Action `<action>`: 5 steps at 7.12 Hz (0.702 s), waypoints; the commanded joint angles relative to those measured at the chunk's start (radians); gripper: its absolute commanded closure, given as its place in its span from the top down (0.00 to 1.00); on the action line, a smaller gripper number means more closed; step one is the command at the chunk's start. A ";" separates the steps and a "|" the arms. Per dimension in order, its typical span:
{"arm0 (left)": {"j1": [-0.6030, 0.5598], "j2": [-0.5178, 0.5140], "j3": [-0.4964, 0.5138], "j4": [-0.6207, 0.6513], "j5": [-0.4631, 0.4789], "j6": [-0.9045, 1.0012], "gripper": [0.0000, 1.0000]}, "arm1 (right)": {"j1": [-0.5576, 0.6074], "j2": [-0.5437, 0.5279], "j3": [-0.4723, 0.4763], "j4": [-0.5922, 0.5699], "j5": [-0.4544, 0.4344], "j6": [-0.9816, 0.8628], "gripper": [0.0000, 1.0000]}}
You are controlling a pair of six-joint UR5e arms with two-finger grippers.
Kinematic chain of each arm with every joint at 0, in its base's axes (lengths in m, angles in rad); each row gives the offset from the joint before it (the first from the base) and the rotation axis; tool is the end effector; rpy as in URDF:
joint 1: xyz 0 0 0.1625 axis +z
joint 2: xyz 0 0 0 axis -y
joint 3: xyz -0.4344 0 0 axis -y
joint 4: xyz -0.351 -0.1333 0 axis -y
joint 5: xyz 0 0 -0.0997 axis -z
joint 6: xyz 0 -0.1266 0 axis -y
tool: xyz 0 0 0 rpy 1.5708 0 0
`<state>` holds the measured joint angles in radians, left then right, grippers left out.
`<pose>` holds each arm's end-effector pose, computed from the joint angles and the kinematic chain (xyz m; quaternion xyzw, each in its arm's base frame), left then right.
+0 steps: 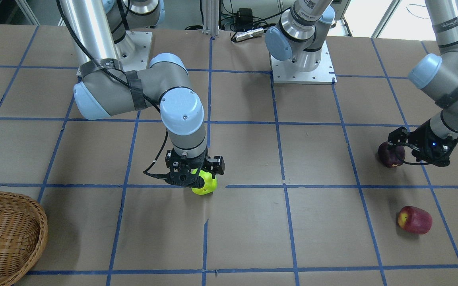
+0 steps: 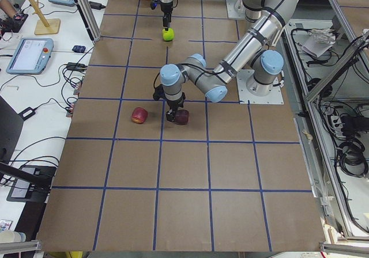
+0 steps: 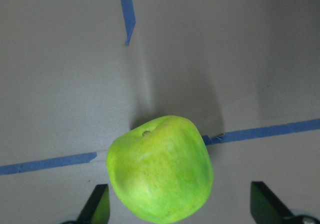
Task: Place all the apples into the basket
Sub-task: 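Grasp the green apple with the right gripper while the left grasps the dark purple apple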
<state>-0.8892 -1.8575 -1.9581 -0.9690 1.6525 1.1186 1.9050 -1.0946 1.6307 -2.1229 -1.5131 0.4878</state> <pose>0.2116 -0.4560 0.2271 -0.2179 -0.9745 -0.0544 0.0029 0.3305 -0.5231 0.2445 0.0765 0.9966 0.0042 0.0296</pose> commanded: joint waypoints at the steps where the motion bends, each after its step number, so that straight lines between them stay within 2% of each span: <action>1: 0.004 -0.017 -0.031 0.013 0.000 -0.044 1.00 | 0.008 0.039 0.001 -0.023 0.007 -0.005 1.00; 3: 0.004 -0.052 -0.035 0.021 -0.005 -0.048 1.00 | 0.012 0.059 0.003 -0.023 0.007 -0.005 1.00; 5: -0.011 -0.039 -0.021 0.016 0.010 -0.051 0.09 | 0.012 0.100 0.003 -0.041 0.005 0.012 1.00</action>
<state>-0.8893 -1.9040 -1.9860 -0.9508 1.6553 1.0720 1.9170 -1.0187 1.6327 -2.1509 -1.5080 0.4880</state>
